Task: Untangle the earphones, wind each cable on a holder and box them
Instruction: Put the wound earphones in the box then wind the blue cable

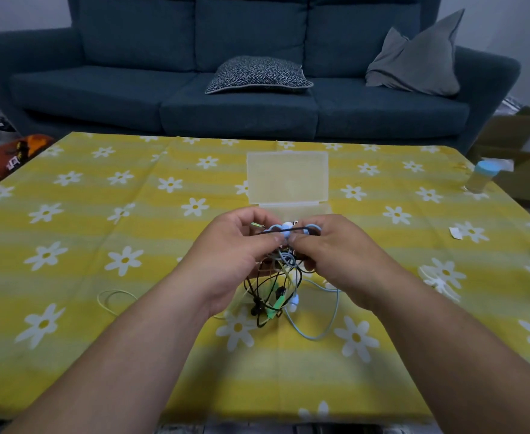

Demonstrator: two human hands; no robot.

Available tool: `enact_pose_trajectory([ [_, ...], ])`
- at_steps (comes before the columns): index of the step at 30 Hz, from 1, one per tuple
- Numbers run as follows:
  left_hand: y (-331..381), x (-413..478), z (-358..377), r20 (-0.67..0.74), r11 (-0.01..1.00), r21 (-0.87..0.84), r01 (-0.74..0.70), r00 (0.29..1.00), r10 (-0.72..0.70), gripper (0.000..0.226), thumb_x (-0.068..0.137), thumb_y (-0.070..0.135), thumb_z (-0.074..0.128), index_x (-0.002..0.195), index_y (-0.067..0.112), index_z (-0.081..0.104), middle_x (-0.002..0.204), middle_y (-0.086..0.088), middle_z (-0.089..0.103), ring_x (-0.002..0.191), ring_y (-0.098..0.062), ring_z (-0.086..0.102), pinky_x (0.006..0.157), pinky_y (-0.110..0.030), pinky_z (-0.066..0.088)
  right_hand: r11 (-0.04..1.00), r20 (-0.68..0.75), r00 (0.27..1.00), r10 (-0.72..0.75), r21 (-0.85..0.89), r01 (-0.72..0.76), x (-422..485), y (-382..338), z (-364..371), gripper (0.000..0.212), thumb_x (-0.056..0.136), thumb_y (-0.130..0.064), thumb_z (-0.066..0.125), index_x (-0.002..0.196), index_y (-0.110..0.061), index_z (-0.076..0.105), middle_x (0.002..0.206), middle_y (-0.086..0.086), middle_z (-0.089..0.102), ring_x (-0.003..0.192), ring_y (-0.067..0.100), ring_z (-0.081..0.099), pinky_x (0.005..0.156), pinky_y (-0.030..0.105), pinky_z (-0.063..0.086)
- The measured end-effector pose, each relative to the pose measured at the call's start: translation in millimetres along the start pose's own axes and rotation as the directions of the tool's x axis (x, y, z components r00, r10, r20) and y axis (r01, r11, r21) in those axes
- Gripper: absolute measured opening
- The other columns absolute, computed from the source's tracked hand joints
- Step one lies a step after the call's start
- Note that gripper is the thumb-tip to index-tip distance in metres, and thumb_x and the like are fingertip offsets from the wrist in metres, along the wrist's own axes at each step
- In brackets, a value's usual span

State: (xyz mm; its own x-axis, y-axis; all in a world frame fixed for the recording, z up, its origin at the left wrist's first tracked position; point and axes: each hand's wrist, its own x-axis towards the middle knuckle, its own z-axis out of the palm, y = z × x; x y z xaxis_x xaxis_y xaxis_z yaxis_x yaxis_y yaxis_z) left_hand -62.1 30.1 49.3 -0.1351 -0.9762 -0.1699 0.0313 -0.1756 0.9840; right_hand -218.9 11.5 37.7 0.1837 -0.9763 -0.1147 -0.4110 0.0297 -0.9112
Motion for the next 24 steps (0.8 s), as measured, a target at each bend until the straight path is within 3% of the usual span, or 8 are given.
enact_pose_trajectory([
  [4, -1.2, 2.9, 0.4, -0.066, 1.000, -0.018, 0.012, 0.998, -0.013, 0.021, 0.096, 0.006, 0.055, 0.081, 0.020, 0.061, 0.083, -0.007, 0.066, 0.062, -0.020, 0.058, 0.063, -0.034, 0.048, 0.999, 0.024, 0.999, 0.025, 0.033, -0.025, -0.2, -0.5, -0.2, 0.027, 0.097, -0.023, 0.055, 0.096, 0.002, 0.064, 0.072, 0.008, 0.043, 0.066, 0.022, 0.037, 0.058, 0.036, 0.023],
  [8, 2.2, 2.4, 0.5, -0.026, 0.982, -0.169, 0.080, 0.996, -0.086, 0.016, 0.099, 0.009, 0.051, 0.091, 0.021, 0.058, 0.087, -0.004, 0.066, 0.067, -0.024, 0.061, 0.062, -0.032, 0.051, 0.998, 0.013, 1.000, 0.021, 0.058, -0.021, 0.0, -1.8, -1.8, 0.026, 0.094, -0.026, 0.059, 0.088, 0.000, 0.062, 0.071, 0.007, 0.045, 0.066, 0.022, 0.037, 0.063, 0.039, 0.026],
  [12, 1.9, 2.9, -1.0, -0.071, 0.967, -0.236, 0.091, 0.991, -0.110, 0.015, 0.095, 0.005, 0.056, 0.091, 0.018, 0.060, 0.078, -0.003, 0.066, 0.059, -0.020, 0.061, 0.060, -0.032, 0.053, 0.998, 0.018, 0.999, -0.034, 0.051, 0.033, -4.1, -3.8, -3.9, 0.019, 0.086, -0.029, 0.073, 0.080, -0.012, 0.067, 0.055, -0.014, 0.051, 0.052, 0.006, 0.044, 0.054, 0.019, 0.035],
  [14, 1.7, 3.5, -1.3, -0.082, 0.966, -0.243, 0.082, 0.991, -0.105, 0.015, 0.093, 0.003, 0.058, 0.090, 0.017, 0.060, 0.073, -0.001, 0.068, 0.058, -0.020, 0.062, 0.061, -0.033, 0.053, 0.998, 0.003, 0.998, -0.066, 0.018, 0.066, -6.5, -5.8, -4.3, 0.017, 0.081, -0.026, 0.079, 0.082, -0.012, 0.069, 0.052, -0.016, 0.051, 0.051, 0.003, 0.046, 0.049, 0.013, 0.035],
  [18, 2.4, 4.2, -3.6, -0.044, 0.967, -0.244, 0.078, 0.995, -0.091, 0.015, 0.094, 0.002, 0.057, 0.095, 0.014, 0.066, 0.084, -0.007, 0.071, 0.074, -0.024, 0.065, 0.081, -0.042, 0.054, 0.995, -0.073, 0.993, -0.095, -0.014, 0.094, -5.1, -7.3, -6.6, 0.014, 0.083, -0.020, 0.075, 0.081, -0.007, 0.073, 0.065, 0.002, 0.052, 0.061, 0.012, 0.043, 0.059, 0.026, 0.032],
  [24, 2.5, 2.7, -6.9, 0.015, 0.975, -0.214, 0.061, 0.998, -0.059, 0.023, 0.090, -0.005, 0.058, 0.104, 0.010, 0.068, 0.093, -0.010, 0.072, 0.079, -0.023, 0.068, 0.073, -0.038, 0.057, 0.994, -0.137, 0.986, -0.093, -0.068, 0.084, -4.7, -8.3, -7.3, 0.031, 0.091, -0.021, 0.065, 0.088, 0.010, 0.061, 0.066, 0.007, 0.034, 0.060, 0.016, 0.028, 0.053, 0.029, 0.020],
])
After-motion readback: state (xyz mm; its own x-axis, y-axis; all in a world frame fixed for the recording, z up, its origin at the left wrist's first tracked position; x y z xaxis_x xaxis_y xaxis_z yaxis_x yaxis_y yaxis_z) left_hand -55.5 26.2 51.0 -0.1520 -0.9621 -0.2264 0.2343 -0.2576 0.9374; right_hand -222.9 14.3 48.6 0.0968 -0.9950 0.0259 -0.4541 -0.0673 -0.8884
